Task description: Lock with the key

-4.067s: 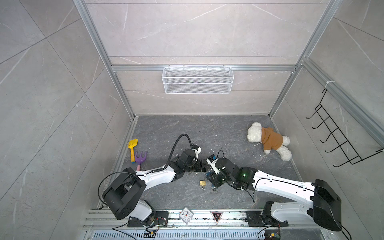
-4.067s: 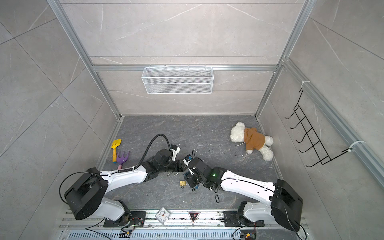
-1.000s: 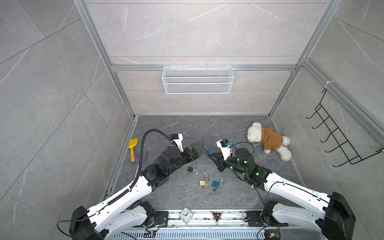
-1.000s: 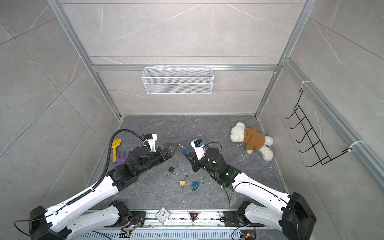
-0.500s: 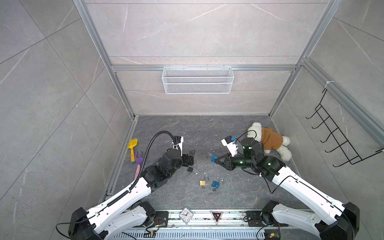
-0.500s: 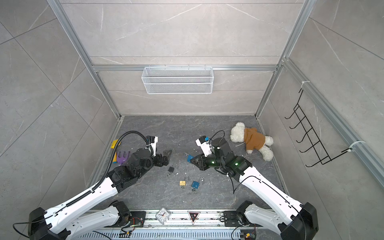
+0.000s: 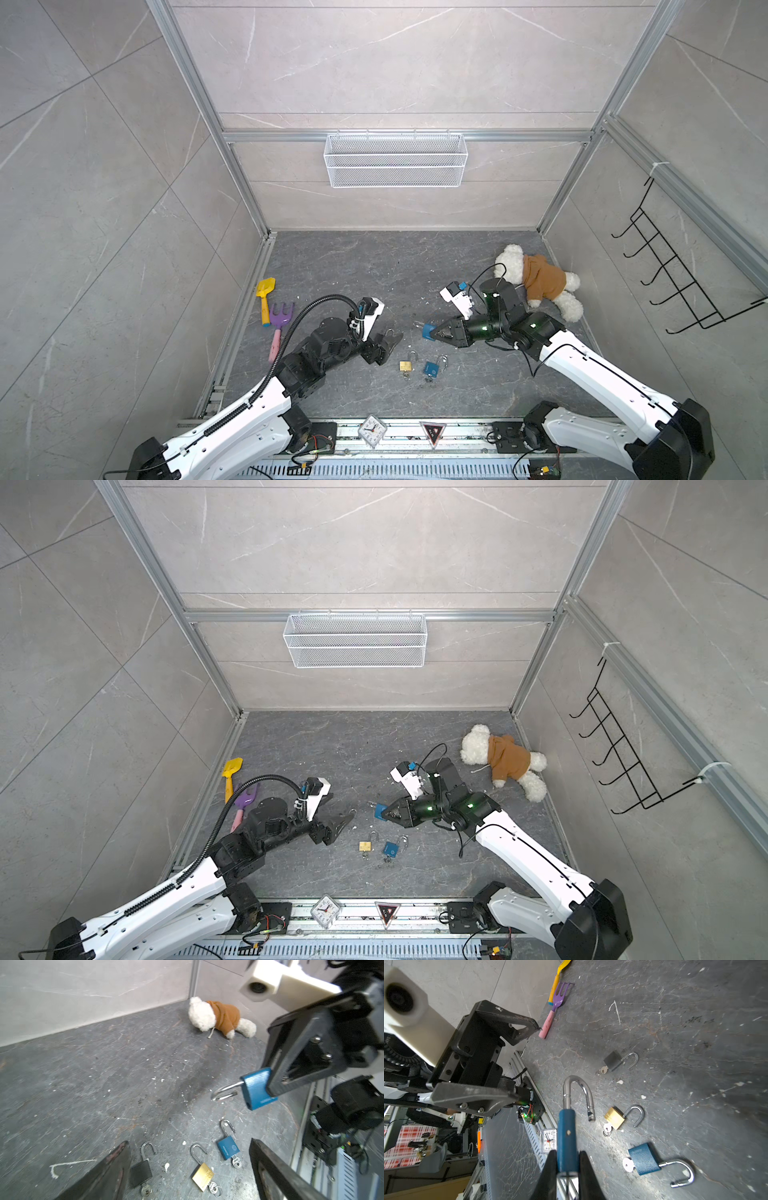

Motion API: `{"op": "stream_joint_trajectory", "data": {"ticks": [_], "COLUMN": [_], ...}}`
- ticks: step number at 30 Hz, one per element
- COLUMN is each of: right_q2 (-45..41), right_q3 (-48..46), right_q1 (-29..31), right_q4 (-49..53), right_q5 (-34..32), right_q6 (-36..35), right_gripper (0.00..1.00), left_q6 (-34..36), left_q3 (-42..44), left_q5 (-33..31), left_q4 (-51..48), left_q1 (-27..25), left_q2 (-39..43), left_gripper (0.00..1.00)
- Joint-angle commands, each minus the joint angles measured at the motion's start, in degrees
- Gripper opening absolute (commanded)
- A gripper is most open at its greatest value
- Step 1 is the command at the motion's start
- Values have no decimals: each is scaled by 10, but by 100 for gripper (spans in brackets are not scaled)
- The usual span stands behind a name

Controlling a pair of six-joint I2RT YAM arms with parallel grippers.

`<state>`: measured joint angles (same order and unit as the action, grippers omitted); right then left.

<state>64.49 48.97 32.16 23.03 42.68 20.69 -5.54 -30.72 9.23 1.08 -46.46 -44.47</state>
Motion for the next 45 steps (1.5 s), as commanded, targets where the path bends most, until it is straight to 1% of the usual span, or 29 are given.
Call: {"op": "stream_joint_trajectory", "data": {"ticks": [1, 2, 3, 6, 8, 13, 15, 18, 26, 31, 38, 45], "right_q2": [9, 8, 7, 3, -3, -23, -27, -29, -27, -24, -23, -16], "right_q3": [-10, -16, -18, -21, -23, -32, -37, -42, -49, -54, -54, -53], "right_q1": [-3, -4, -4, -6, -6, -6, -6, -6, -6, -6, -7, -6], "right_q4": [-54, -62, -66, -67, -70, -74, -81, -89, -118, -141, -160, -169], "right_q5": [80, 86, 90, 99, 107, 125, 134, 144, 149, 156, 159, 155], "right_q6": [-20, -20, -21, -24, -27, -35, -31, -26, -3, 13, 26, 33], "right_gripper": [0, 0, 0, 0, 0, 0, 0, 0, 0, 0, 0, 0], "left_q6": [40, 37, 36, 34, 29, -42, -64, -83, -133, -150, -164, -183], "left_q3": [1, 2, 1, -5, -12, -18, -16, -16, -6, -3, 0, 9], "left_q5": [98, 111, 126, 154, 183, 310, 336, 364, 408, 418, 419, 424], "left_q4": [45, 47, 47, 35, 27, 72, 94, 125, 218, 244, 261, 295], "left_q1": [3, 4, 5, 10, 21, 103, 125, 134, 134, 134, 134, 134], "left_q2": [22, 25, 28, 31, 26, -14, -29, -50, -98, -117, -137, -160], "left_gripper": [89, 89, 84, 81, 81, 77, 76, 76, 69, 64, 60, 52]}}
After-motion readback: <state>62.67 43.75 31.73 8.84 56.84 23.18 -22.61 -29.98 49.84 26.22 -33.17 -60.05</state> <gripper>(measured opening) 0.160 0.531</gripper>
